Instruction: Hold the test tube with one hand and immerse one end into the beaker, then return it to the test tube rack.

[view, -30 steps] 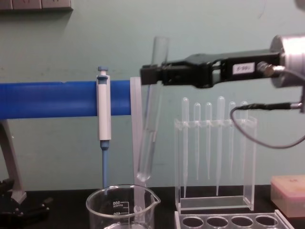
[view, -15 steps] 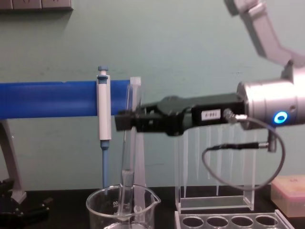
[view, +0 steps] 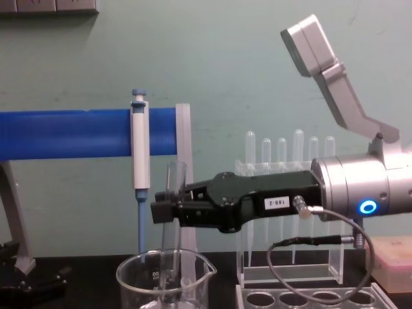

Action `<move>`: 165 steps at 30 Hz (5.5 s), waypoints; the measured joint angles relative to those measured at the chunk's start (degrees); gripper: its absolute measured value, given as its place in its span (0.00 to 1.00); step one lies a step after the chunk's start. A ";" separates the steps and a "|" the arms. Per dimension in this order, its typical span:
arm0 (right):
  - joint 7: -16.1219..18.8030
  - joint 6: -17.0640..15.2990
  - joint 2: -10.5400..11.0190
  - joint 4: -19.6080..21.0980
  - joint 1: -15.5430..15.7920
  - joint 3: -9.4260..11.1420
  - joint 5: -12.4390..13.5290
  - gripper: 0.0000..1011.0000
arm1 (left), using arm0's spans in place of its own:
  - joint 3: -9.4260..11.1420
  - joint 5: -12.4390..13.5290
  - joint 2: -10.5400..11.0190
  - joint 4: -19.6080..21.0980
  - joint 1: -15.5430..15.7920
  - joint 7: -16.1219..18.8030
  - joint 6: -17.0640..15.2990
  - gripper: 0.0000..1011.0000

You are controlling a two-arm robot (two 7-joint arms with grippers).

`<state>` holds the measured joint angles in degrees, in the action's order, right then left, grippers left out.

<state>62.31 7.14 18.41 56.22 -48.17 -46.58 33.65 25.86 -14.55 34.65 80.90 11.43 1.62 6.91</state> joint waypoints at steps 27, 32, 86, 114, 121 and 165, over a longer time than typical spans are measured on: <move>-0.91 3.01 -0.98 -0.75 1.00 0.22 -5.32 0.23 | 0.00 0.00 0.00 0.00 0.00 0.00 0.00 0.99; -1.03 3.28 -1.16 -0.87 1.21 0.44 -5.69 0.23 | 0.00 0.00 0.00 0.00 0.00 0.00 0.00 0.99; -1.20 3.74 -1.22 -0.94 1.67 0.80 -6.21 0.23 | 0.00 0.00 0.00 0.00 0.00 0.00 0.00 0.99; -1.21 3.74 -1.22 -0.94 1.67 0.81 -6.20 0.23 | 0.00 0.00 0.00 0.00 0.00 0.00 0.00 0.99; -1.20 3.74 -1.22 -0.94 1.67 0.80 -6.20 0.23 | 0.00 0.00 0.00 0.00 0.00 0.00 0.00 0.99; -1.21 3.74 -1.22 -0.93 1.67 0.80 -6.21 0.23 | 0.00 0.00 0.00 0.00 0.00 0.00 0.00 0.99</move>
<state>61.10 10.89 17.19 55.28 -46.49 -45.77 27.44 25.86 -14.55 34.64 80.90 11.43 1.62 6.91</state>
